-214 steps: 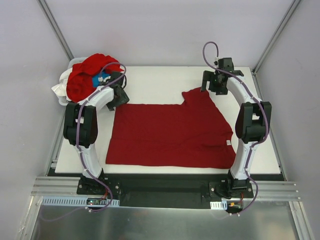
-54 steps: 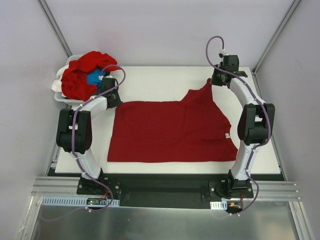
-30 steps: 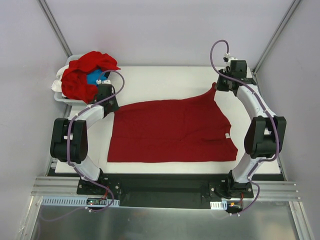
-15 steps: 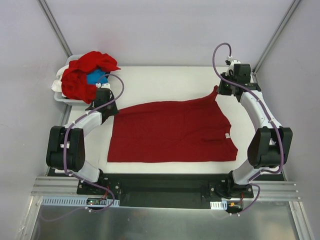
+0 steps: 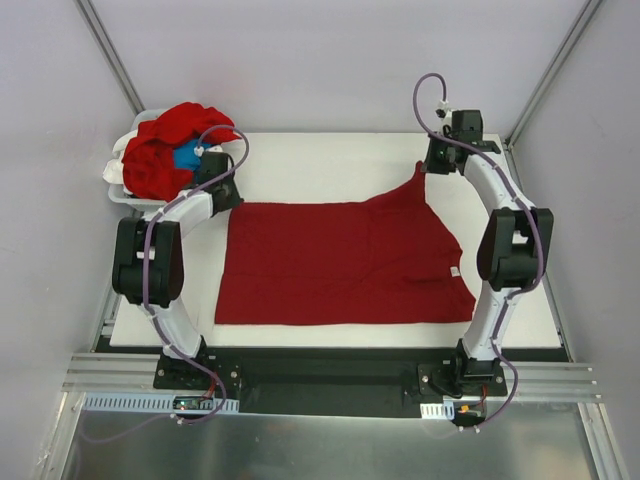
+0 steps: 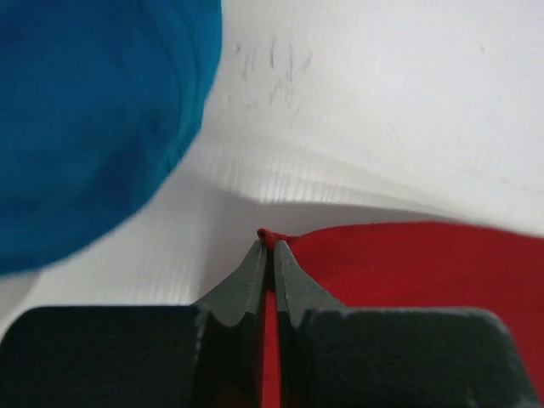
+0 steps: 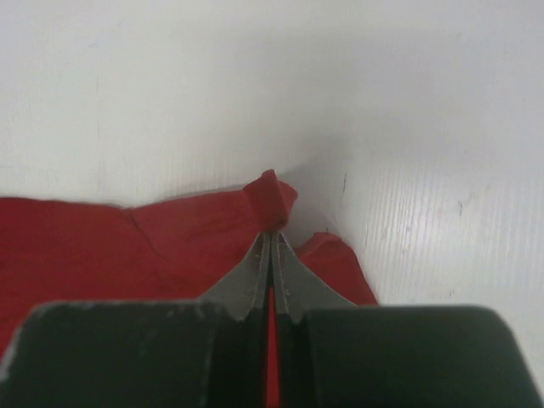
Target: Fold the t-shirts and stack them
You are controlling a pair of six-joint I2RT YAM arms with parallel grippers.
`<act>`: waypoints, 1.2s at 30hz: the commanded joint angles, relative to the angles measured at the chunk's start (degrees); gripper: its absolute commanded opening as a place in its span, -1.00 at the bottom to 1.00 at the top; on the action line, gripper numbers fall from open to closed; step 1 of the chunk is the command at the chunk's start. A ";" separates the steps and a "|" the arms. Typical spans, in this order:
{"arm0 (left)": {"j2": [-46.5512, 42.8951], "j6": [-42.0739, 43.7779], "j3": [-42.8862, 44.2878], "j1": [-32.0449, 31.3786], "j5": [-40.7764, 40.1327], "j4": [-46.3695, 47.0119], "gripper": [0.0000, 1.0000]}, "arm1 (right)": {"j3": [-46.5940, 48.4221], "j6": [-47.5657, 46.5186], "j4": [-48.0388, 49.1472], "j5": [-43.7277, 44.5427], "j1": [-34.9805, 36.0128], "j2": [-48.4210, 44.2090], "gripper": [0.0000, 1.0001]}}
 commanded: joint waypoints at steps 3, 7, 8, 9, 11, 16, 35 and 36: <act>7.94 -3.37 10.16 -1.32 -7.94 -6.94 -1.00 | 7.83 -0.41 -1.13 -1.59 -0.15 6.86 -0.99; 13.64 -4.68 18.06 -1.32 -8.64 -12.98 -0.62 | 10.20 -0.94 -1.48 -1.67 -0.23 10.28 -0.99; 14.27 -5.04 19.04 -1.32 -8.99 -14.05 -0.42 | 10.99 -1.03 -2.00 -1.76 -0.23 11.33 -0.98; 14.45 -5.30 19.74 -1.32 -9.95 -15.37 -0.25 | 11.26 -1.03 -2.09 -1.85 -0.23 11.78 -0.99; 13.66 -5.13 20.63 -1.32 -11.27 -16.61 0.17 | 11.44 -1.12 -2.09 -2.11 -0.23 12.31 -0.99; 13.83 -3.46 25.81 -1.32 -13.57 -20.91 0.50 | 10.83 -1.21 -2.09 -2.20 -0.23 12.93 -0.99; 25.25 -12.86 33.46 -1.14 -15.50 -31.29 0.12 | 9.60 -0.50 -1.74 -2.99 -0.15 11.78 -0.99; 25.61 -13.12 33.81 -1.14 -15.93 -31.46 0.11 | 9.42 -0.59 -1.83 -2.99 -0.15 11.70 -0.98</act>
